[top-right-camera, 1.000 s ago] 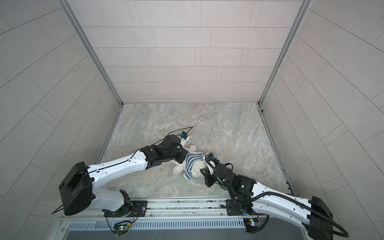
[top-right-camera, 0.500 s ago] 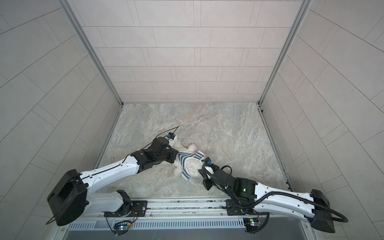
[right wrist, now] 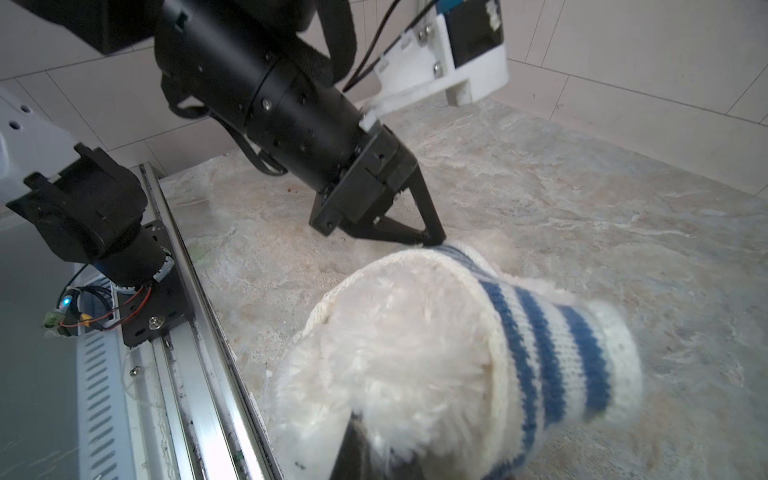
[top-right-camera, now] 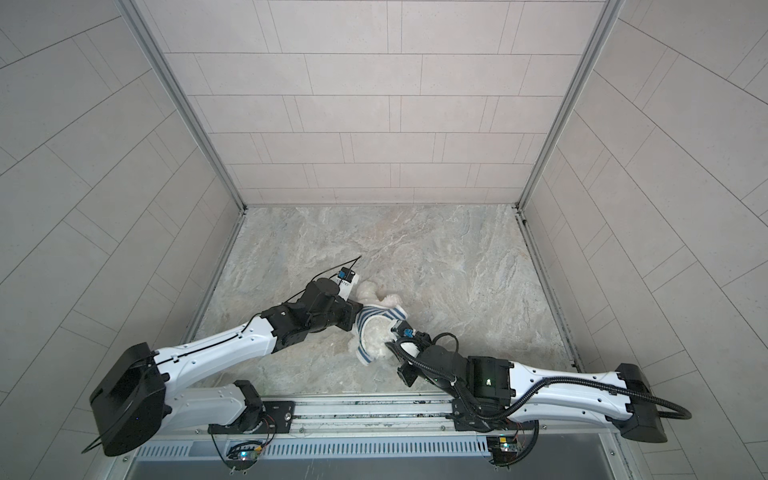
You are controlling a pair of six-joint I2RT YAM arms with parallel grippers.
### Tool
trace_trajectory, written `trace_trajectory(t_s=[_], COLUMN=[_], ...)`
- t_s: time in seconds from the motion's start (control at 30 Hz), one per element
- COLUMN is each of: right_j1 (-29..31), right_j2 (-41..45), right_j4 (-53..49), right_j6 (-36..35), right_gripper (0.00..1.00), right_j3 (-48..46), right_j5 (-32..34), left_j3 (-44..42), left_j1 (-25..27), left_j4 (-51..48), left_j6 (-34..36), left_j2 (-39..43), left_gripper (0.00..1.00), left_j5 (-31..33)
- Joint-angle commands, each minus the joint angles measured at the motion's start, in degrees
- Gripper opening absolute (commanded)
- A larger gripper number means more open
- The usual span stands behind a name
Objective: Dress the teddy bear
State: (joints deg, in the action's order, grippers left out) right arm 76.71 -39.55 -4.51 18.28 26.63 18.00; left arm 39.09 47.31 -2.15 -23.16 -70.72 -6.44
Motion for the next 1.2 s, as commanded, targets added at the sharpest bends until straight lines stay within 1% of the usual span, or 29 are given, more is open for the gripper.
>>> trace_trajectory(t_s=[0.0, 0.1, 0.17, 0.23, 0.27, 0.37, 0.43, 0.53, 0.6, 0.73, 0.87, 0.97, 1.07, 1.17], right_j1=[0.4, 0.3, 0.3, 0.3, 0.2, -1.5, -2.7, -2.8, -2.8, -2.8, -2.8, -2.8, -2.8, -2.8], right_j2=[1.4, 3.4, 3.0, 1.9, 1.5, 1.4, 1.4, 0.2, -1.1, -2.8, -2.7, -2.1, -1.8, -2.0], right_j4=[1.6, 0.7, -1.8, -4.7, -5.6, -6.9, -6.9, -6.9, -6.1, -4.9, -2.1, 0.5, 1.9, 2.0], right_j6=[2.2, 6.0, 8.0, 10.4, 12.0, 17.9, 20.2, 20.4, 19.2, 17.4, 15.1, 13.8, 12.8, 12.2], right_gripper=[0.00, 0.00, 0.00, 0.00, 0.00, 0.00, 0.00, 0.00, 0.00, 0.00, 0.00, 0.00, 0.00, 0.00], right_j3=[3.1, 5.0, 7.9, 11.4, 12.4, 13.7, 14.1, 15.3, 15.9, 16.3, 15.3, 13.7, 13.0, 13.1], right_j5=[6.5, 10.6, 12.4, 14.6, 15.8, 17.0, 16.5, 16.4, 14.9, 13.4, 11.1, 9.3, 7.9, 7.0], left_j3=[-0.9, -1.6, -1.1, -0.8, -0.9, -1.9, -3.5, -7.0, -8.8, -10.2, -10.0, -11.4, -11.8, -12.0], left_j1=[1.2, 1.1, 1.0, 0.7, 0.7, 0.6, 0.7, 0.9, 1.1, 1.1, 1.1, 0.4, 0.5, 0.5], left_j4=[1.3, -1.1, -3.4, -5.0, -5.1, -4.8, -3.6, 0.3, 3.1, 8.2, 11.9, 16.2, 19.8, 23.0], left_j6=[-4.7, -5.0, -5.0, -5.6, -6.4, -9.7, -12.0, -15.8, -17.7, -20.8, -23.1, -26.0, -27.4, -28.4], left_j2=[4.1, 9.9, 13.4, 16.3, 17.8, 21.5, 24.3, 28.1, 28.8, 28.1, 24.8, 22.4, 19.8, 18.2], left_gripper=[0.05, 0.34, 0.46, 0.52, 0.54, 0.55, 0.56, 0.56, 0.54, 0.42, 0.31, 0.30, 0.33, 0.33], left_j5=[-1.3, 0.2, 1.1, 1.1, 0.7, -1.3, -2.2, -3.8, -5.7, -7.2, -7.2, -7.6, -9.0, -10.6])
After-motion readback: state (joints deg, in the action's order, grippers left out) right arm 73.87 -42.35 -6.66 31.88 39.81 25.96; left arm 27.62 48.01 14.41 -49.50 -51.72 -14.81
